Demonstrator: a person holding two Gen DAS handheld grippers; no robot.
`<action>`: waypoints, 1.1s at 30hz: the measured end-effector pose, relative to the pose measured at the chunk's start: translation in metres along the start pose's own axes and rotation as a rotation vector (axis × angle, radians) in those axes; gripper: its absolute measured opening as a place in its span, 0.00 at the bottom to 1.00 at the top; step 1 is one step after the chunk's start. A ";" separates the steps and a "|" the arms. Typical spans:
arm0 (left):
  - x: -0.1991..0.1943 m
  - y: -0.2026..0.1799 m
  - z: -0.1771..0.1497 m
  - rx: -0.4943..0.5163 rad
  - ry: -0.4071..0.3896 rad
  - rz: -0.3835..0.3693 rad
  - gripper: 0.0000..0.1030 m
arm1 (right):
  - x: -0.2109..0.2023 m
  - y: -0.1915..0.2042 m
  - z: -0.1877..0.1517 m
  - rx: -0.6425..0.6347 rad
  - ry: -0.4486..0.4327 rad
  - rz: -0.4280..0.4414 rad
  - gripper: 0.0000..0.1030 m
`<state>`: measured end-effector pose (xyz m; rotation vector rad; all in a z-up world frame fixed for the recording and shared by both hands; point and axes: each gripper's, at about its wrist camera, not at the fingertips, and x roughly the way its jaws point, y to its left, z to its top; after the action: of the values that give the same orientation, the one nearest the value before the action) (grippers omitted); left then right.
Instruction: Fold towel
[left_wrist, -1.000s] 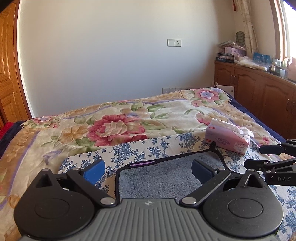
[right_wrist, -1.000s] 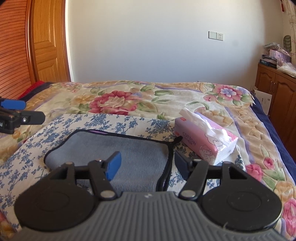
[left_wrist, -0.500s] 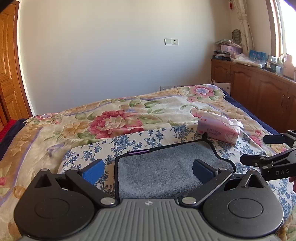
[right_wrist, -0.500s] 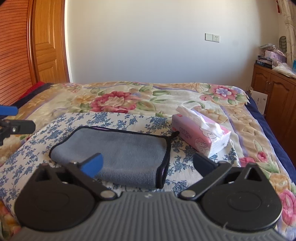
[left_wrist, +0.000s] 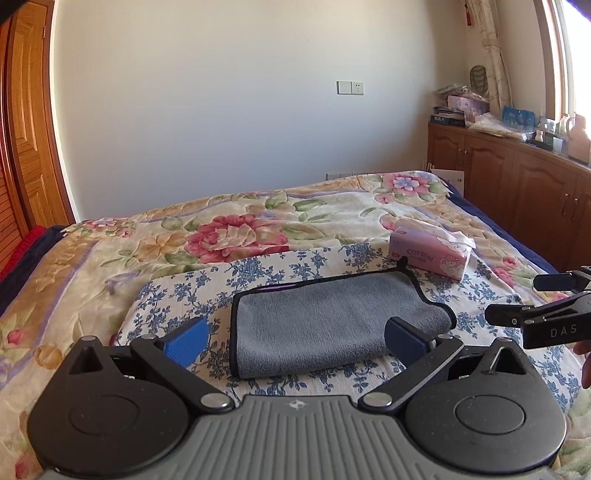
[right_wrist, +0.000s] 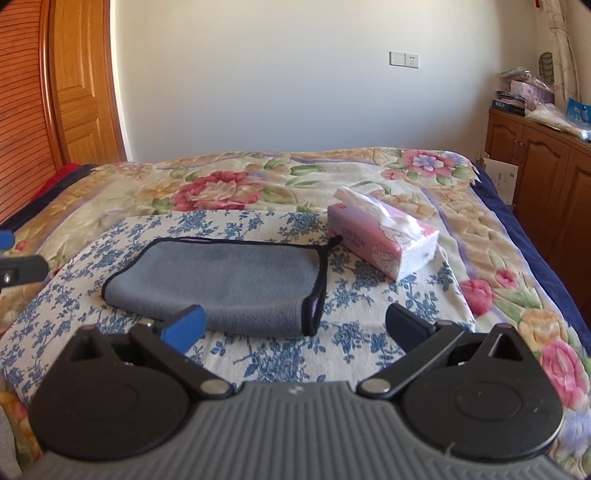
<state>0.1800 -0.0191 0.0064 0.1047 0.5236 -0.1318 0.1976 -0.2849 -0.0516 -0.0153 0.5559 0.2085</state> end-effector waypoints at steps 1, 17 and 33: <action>-0.002 0.000 -0.002 -0.006 0.006 -0.010 1.00 | -0.002 0.000 -0.001 0.002 0.001 -0.001 1.00; -0.038 -0.001 -0.034 -0.025 0.027 0.023 1.00 | -0.043 0.016 -0.024 -0.015 -0.005 0.020 1.00; -0.077 -0.006 -0.072 -0.025 0.025 0.037 1.00 | -0.078 0.031 -0.047 -0.010 -0.004 0.035 1.00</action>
<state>0.0780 -0.0084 -0.0176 0.0918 0.5478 -0.0881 0.1020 -0.2727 -0.0492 -0.0147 0.5513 0.2454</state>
